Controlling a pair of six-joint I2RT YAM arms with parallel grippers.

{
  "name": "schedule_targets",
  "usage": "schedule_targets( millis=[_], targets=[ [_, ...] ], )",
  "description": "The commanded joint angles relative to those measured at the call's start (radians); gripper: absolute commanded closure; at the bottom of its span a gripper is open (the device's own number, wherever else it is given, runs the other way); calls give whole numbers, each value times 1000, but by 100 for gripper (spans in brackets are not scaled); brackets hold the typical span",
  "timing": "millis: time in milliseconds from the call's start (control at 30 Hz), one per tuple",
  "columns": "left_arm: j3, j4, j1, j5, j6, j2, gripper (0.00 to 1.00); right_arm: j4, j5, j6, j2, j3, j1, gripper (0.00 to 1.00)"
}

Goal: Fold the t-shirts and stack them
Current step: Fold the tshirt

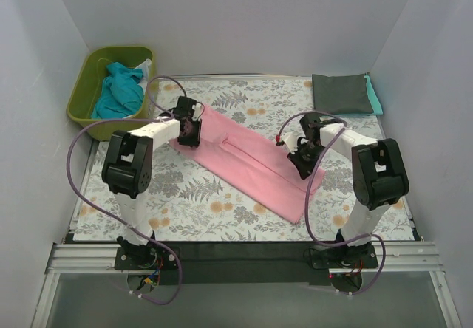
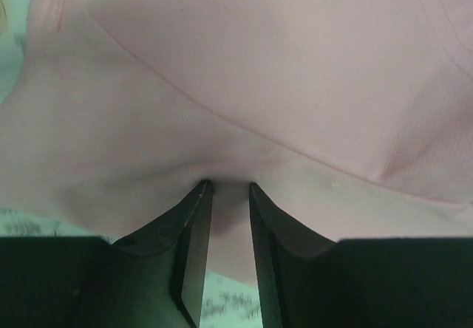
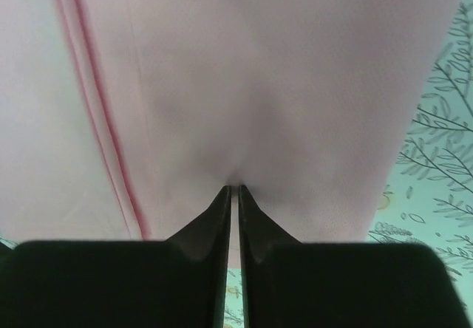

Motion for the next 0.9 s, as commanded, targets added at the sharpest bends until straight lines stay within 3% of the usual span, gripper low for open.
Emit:
schedule_targets(
  millis=[0,200,367,600,867],
  targets=[
    [93,28,2,-23,68,120,73,-3,-92,47,3,-84,93,88],
    [413,39,3,79,190,315,71,3,-306,182,-57,-147,323,87],
    [602,-7,3,239,161,303,62,-24,-358,197,-123,-28,361,83],
    [425,41,2,333,80,104,63,-1,-272,176,-157,32,325,80],
    [270,50,-3,318,34,82,72,101,-203,156,-36,-3,325,83]
  ],
)
